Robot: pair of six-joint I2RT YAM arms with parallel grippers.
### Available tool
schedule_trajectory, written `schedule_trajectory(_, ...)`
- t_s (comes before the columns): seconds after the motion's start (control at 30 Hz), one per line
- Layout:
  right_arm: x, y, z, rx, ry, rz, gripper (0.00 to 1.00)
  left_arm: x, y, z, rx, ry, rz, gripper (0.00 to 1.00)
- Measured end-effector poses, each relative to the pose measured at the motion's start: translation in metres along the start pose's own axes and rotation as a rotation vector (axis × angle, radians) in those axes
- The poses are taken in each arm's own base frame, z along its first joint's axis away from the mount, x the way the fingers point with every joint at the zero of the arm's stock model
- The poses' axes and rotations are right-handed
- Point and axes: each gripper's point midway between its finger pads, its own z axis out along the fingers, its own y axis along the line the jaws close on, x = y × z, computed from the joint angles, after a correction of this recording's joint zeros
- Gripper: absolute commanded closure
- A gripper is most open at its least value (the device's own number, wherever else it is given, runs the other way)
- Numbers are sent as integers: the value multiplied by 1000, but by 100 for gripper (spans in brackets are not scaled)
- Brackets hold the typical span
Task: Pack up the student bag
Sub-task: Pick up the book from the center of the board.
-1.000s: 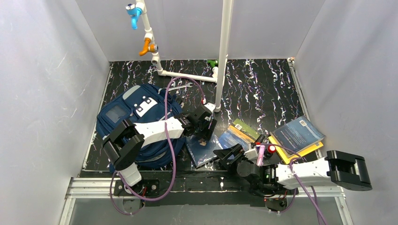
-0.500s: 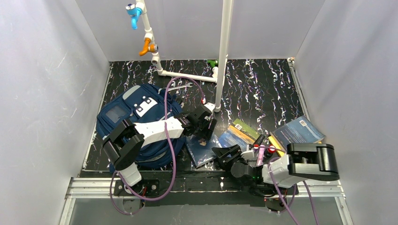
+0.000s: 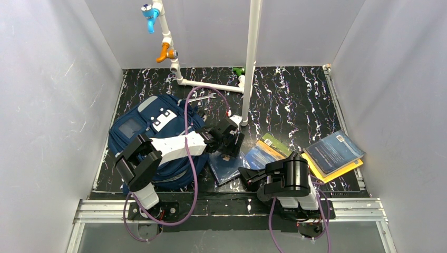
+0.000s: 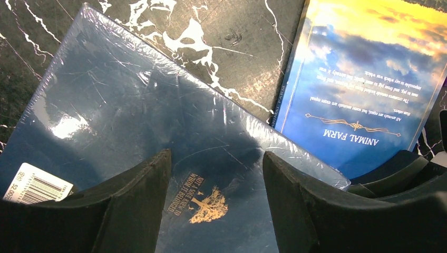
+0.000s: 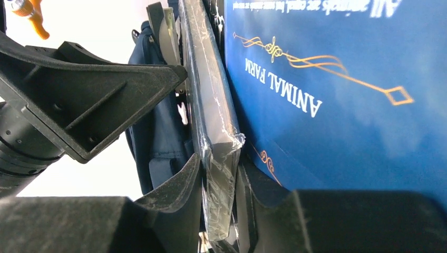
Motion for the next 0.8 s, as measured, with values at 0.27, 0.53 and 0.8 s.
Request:
schedule_trajectory(0.27,8,15,0,-11,62,-53,99,0,-4,-6,14,17,-1,30)
schedule_trajectory(0.53,16,61,-19,-85,176,-180,99,-43,-29,-55,56,5,-76,16)
schedule_trajectory(0.8,-22,116,-40,-28,112,-740,99,-115,-53,-167,170,-189,-272,12)
